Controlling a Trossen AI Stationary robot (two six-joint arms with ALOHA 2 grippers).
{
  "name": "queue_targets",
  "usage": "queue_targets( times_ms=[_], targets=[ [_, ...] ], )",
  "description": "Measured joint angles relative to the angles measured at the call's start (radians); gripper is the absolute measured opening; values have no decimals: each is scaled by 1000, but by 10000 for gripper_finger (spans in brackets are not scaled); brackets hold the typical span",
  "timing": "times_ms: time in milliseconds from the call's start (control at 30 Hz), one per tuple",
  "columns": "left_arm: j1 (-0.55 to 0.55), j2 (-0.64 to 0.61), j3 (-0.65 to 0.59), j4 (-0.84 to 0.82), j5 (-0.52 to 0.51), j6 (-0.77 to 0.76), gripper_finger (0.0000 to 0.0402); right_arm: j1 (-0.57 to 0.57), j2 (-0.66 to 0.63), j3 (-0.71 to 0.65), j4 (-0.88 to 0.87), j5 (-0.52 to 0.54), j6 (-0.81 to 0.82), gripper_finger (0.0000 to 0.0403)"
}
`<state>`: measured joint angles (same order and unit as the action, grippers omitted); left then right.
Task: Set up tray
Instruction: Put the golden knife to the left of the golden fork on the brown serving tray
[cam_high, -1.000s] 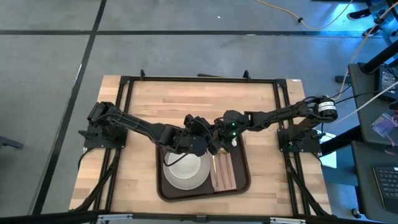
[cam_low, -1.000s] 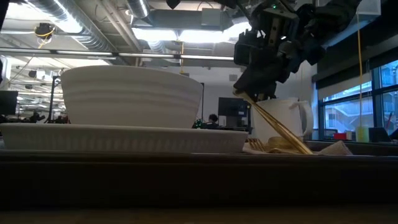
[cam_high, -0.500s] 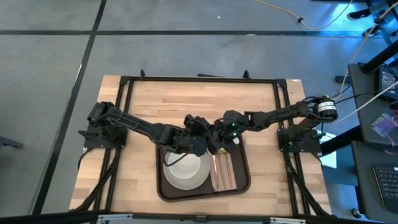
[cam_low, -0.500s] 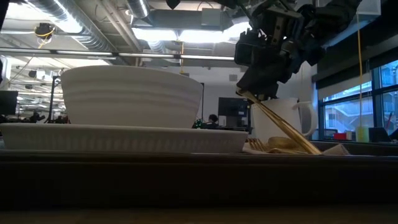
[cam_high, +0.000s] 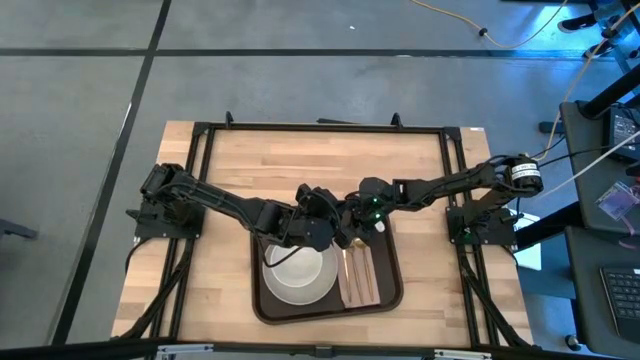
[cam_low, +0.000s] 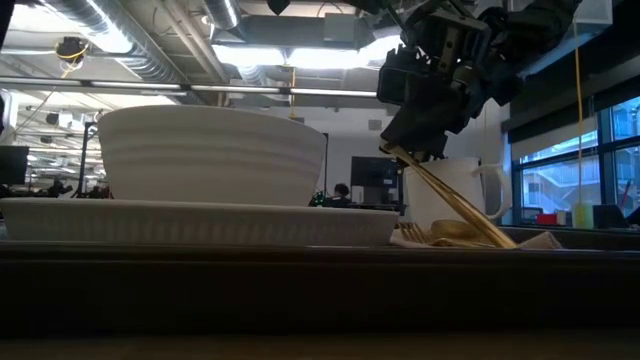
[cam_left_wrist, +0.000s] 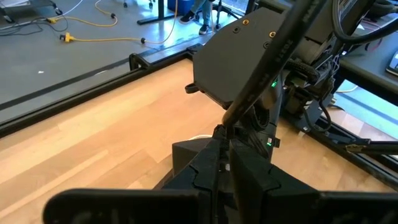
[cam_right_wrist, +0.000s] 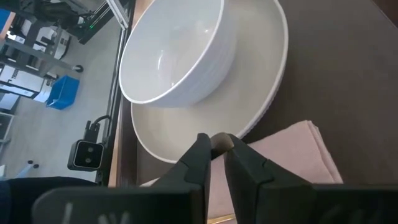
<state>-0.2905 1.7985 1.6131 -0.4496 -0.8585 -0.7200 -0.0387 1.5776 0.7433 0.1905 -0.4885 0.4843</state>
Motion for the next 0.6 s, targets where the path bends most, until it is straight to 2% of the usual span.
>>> queue_targets(
  times_ms=[333,600],
  targets=[
    [0,0,0,0,0,0,33,0,0,0,0,-1,0,49],
    [0,0,0,0,0,0,33,0,0,0,0,14,3,102]
  ],
)
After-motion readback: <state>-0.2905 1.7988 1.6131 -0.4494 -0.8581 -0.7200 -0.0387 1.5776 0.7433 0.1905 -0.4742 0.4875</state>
